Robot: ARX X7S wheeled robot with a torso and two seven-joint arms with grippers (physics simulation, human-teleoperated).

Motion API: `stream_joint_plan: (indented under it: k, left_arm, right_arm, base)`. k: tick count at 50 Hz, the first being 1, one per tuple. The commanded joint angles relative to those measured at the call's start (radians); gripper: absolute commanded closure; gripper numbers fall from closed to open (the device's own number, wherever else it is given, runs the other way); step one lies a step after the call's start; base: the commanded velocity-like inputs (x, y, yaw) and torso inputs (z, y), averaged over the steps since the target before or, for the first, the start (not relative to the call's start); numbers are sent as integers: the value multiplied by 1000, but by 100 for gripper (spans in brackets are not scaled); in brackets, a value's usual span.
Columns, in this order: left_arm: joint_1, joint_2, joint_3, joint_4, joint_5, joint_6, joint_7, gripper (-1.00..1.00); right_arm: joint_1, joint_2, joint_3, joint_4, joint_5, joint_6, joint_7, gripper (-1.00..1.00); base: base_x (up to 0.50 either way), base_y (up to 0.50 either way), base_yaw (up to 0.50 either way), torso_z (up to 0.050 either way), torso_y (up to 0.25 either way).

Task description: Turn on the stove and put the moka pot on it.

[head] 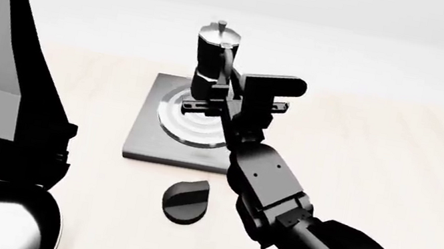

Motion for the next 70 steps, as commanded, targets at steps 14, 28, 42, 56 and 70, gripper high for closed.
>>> stream_joint_plan:
  k: [14, 28, 42, 56, 70]
  left_arm:
    - [17, -4, -9, 1, 12, 1, 8, -100]
    - [35, -5, -16, -4, 22, 8, 9, -100]
    - [41, -1, -28, -2, 17, 3, 9, -100]
    - [35, 4, -37, 4, 6, -5, 12, -100]
    - [36, 5, -36, 2, 9, -2, 11, -100]
  right_arm:
    - [28, -1, 26, -20, -77, -86, 29, 100]
    - [44, -1, 23, -16, -90, -67, 53, 100]
    - [64, -1, 26, -14, -103, -61, 68, 100]
    - [72, -1, 27, -6, -99, -60, 70, 100]
    - [51, -1, 27, 2, -104, -76, 66, 100]
  base:
    - [0, 0, 0, 2, -113]
    - [-1, 0, 0, 3, -113]
    - [-1, 0, 0, 3, -114]
    - [-1, 0, 0, 4, -113]
    - [-1, 0, 0, 4, -113]
